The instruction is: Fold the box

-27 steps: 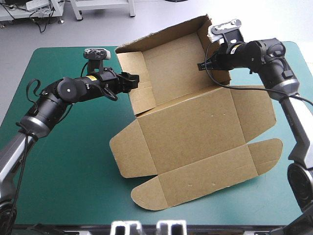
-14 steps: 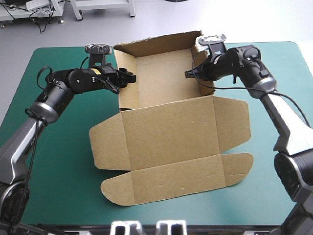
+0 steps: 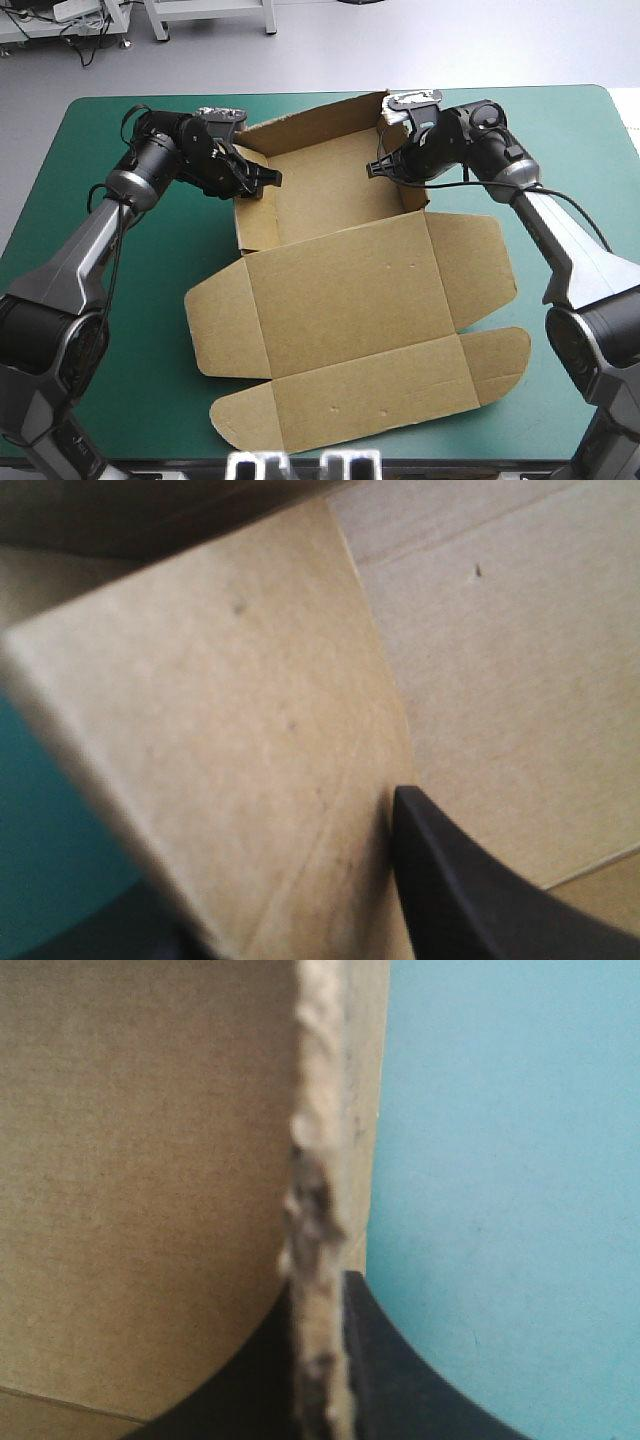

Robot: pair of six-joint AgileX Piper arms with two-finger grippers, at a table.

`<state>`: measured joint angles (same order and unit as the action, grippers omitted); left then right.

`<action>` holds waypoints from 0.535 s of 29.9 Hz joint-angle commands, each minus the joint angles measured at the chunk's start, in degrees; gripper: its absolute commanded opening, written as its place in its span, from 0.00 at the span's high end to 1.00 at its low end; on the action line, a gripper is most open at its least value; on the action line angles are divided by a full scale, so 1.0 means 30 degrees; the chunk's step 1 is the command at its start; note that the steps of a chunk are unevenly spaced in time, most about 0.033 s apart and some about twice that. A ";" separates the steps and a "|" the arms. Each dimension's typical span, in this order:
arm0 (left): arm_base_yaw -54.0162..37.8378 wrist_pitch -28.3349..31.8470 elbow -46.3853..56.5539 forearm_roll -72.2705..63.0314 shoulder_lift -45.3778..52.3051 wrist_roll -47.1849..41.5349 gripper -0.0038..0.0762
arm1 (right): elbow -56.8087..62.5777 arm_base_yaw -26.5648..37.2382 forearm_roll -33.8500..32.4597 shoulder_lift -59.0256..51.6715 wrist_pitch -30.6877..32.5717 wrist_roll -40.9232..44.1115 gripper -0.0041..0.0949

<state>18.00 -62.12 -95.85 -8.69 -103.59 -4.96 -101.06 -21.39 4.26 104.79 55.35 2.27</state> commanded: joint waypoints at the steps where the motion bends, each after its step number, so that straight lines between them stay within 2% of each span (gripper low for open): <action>1: 0.0401 -0.0345 -0.0669 -0.1554 0.0178 -0.0216 0.61 | -0.0672 -0.0366 0.0625 -0.0904 0.0145 0.0358 0.98; 5: 0.0436 -0.0957 -0.0669 -0.1486 -0.0247 -0.0882 0.61 | -0.0672 -0.0366 0.0704 -0.0517 0.0920 0.1198 0.98; 12: 0.0436 -0.1181 -0.0669 -0.0573 -0.0437 -0.2207 0.61 | -0.0672 -0.0333 0.3860 0.0287 -0.0298 0.1385 0.98; 16: 0.0436 -0.1291 -0.0669 -0.0192 -0.0437 -0.2324 0.65 | -0.0706 -0.0299 0.3489 0.0386 -0.0344 0.1385 0.98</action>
<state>18.41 -67.47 -95.87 -5.33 -107.65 -11.36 -101.06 -21.84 8.06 109.40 58.82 5.56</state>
